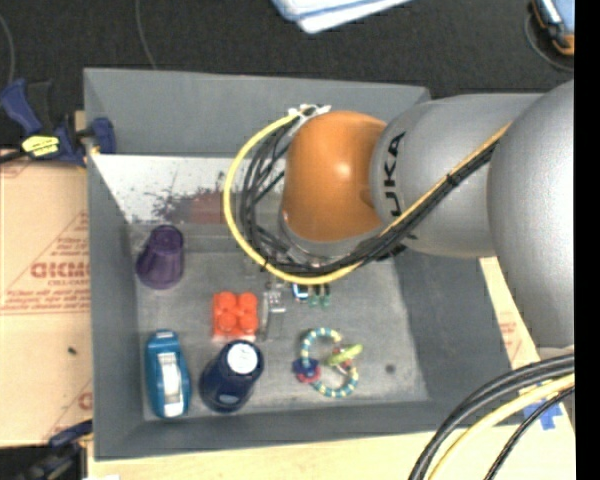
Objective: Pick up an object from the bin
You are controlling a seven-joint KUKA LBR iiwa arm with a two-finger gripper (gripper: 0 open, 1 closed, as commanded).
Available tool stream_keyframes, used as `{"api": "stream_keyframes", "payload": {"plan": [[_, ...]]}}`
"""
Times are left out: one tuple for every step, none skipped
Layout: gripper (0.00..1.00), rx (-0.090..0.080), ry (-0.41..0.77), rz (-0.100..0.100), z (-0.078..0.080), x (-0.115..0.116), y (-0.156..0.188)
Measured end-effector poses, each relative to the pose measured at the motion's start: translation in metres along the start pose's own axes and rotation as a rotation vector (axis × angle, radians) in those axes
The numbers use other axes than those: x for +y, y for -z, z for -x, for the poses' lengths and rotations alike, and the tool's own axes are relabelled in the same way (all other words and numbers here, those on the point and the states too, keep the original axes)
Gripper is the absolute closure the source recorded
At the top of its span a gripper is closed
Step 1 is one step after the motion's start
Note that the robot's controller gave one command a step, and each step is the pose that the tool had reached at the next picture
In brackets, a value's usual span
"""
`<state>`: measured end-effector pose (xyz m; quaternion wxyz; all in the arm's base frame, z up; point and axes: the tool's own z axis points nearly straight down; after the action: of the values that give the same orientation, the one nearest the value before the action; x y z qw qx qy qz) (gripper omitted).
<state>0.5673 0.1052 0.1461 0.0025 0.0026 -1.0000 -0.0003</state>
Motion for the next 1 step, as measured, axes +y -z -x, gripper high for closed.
{"api": "stream_keyframes", "payload": {"plan": [[0.00,-0.008,-0.005,0.001,0.0019,-0.0006,0.0047]]}}
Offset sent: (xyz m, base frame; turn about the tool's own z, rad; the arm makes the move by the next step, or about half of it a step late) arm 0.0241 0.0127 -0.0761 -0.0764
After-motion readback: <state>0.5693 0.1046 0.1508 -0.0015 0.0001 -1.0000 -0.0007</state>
